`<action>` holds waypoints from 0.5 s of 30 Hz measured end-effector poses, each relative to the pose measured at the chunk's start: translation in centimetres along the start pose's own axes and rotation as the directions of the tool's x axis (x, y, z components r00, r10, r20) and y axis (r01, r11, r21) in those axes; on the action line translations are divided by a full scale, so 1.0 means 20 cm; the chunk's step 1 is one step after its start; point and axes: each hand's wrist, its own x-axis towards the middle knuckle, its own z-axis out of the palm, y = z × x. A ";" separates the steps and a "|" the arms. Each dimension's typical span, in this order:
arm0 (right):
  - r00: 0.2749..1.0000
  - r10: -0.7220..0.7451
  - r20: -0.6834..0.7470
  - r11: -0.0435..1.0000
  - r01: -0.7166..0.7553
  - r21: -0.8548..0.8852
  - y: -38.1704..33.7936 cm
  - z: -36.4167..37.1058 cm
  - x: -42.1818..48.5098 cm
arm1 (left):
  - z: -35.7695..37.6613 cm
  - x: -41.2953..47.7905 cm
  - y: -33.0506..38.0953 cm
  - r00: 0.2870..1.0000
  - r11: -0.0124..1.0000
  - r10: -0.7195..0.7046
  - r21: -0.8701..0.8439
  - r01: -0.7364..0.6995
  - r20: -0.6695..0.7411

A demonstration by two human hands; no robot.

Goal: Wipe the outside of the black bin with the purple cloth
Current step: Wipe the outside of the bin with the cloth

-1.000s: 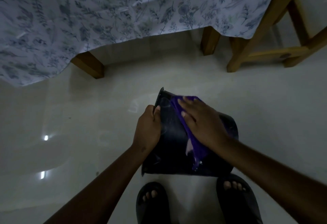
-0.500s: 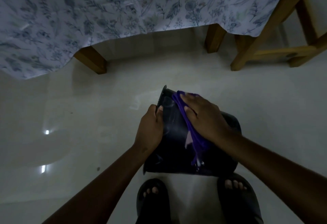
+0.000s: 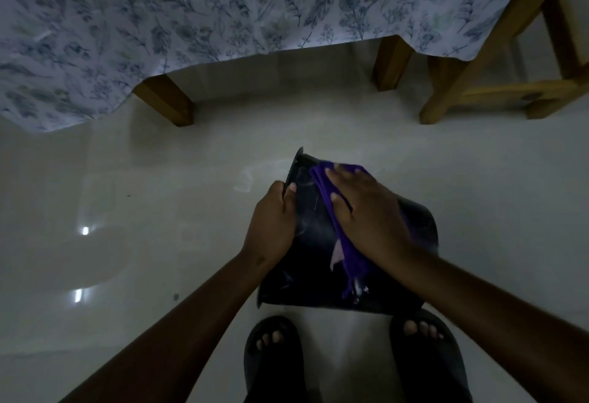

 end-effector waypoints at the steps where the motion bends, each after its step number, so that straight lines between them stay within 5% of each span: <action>1: 0.999 -0.041 -0.013 0.998 0.040 -0.041 -0.02 0.02 -0.09 | 0.00 0.00 -0.01 1.000 1.000 -0.008 0.002 0.008 0.006; 5: 0.985 -0.172 0.006 0.975 0.171 -0.141 -0.02 0.04 -0.24 | 0.00 0.01 -0.01 1.000 1.000 -0.021 0.002 0.021 0.011; 12: 0.999 -0.013 0.037 1.000 0.014 -0.023 0.04 0.00 0.04 | 0.00 0.01 0.02 0.999 0.999 -0.028 0.035 0.027 0.018; 15: 0.997 -0.072 -0.007 0.995 0.071 -0.071 0.02 0.03 -0.10 | 0.00 0.01 0.01 0.998 0.998 -0.056 0.040 0.056 0.010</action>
